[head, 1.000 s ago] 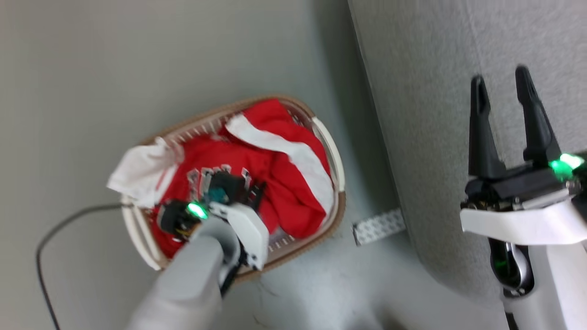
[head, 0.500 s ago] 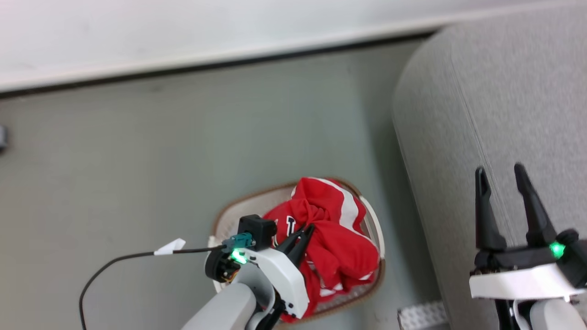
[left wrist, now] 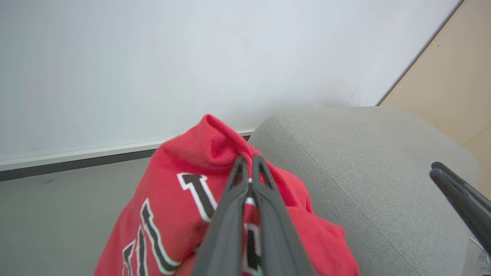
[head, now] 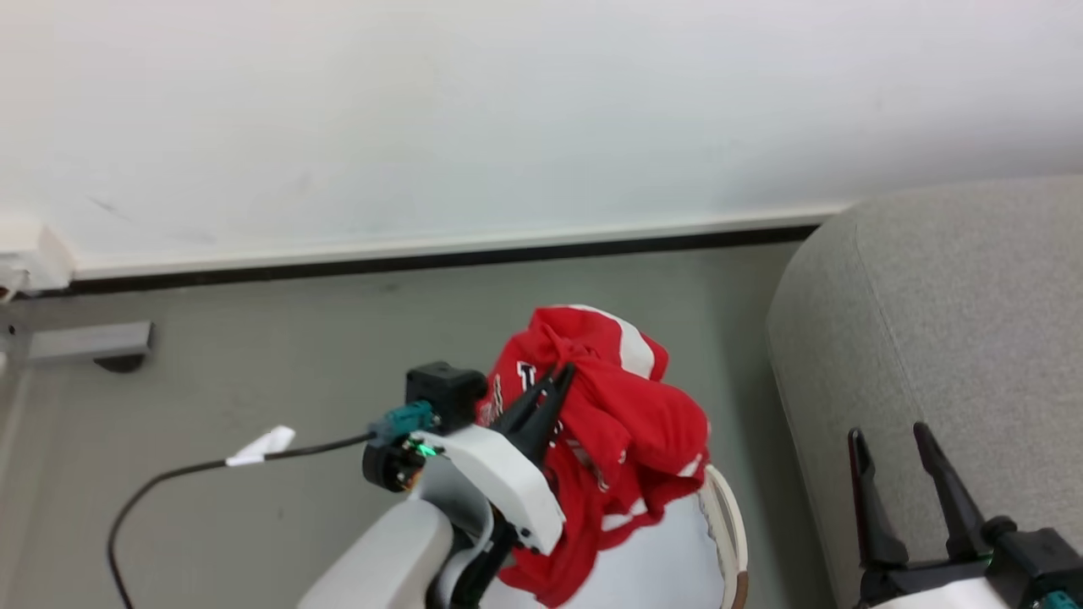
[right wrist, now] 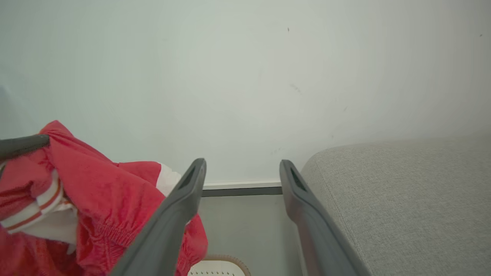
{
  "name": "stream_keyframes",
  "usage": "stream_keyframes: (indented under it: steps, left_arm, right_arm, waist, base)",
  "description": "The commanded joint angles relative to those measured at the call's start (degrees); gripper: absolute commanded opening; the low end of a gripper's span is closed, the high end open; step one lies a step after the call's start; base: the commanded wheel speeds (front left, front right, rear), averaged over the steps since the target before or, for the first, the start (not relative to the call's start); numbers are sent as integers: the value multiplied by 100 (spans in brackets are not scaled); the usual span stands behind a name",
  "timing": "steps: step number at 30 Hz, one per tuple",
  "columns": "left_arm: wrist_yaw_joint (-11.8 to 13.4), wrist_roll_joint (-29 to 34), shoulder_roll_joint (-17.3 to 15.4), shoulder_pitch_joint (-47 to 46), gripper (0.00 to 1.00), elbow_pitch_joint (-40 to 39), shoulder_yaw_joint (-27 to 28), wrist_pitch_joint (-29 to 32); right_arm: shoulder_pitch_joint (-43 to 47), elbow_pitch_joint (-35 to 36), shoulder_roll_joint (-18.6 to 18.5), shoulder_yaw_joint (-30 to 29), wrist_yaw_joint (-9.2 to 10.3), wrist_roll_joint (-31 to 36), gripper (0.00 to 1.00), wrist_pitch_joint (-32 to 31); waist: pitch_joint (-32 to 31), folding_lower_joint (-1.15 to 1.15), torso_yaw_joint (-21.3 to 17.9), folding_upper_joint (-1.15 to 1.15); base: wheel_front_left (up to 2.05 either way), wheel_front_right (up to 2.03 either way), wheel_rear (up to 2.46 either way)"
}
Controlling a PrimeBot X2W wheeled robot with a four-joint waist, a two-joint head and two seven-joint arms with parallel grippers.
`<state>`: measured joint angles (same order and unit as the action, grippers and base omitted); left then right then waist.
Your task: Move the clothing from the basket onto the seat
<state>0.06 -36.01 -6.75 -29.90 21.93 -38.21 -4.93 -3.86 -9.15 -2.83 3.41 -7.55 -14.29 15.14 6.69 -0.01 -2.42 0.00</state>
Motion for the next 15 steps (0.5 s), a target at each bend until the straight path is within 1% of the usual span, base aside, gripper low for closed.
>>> stream_keyframes:
  steps: [1,6,10,15]
  left_arm:
    - [14,-37,-49,40,0,-77,26,13]
    - [156,-89,-261,-9,0,-583,177,193]
    - [235,-218,-345,-73,0,-926,300,339]
    - [333,-320,-474,-169,0,-1256,470,478]
  right_arm:
    - [92,-16,-14,6,12,-7,100,2]
    - [282,-112,-14,92,12,-12,100,2]
    - [449,-137,-13,188,12,0,100,2]
    - [482,-85,-171,450,12,31,100,2]
  waist:
    - [-113,1,25,0]
    - [-405,1,-43,0]
    - [-641,1,-98,0]
    - [-779,1,-212,0]
  base:
    - [0,0,0]
    - [0,0,0]
    - [0,0,0]
    - [0,0,0]
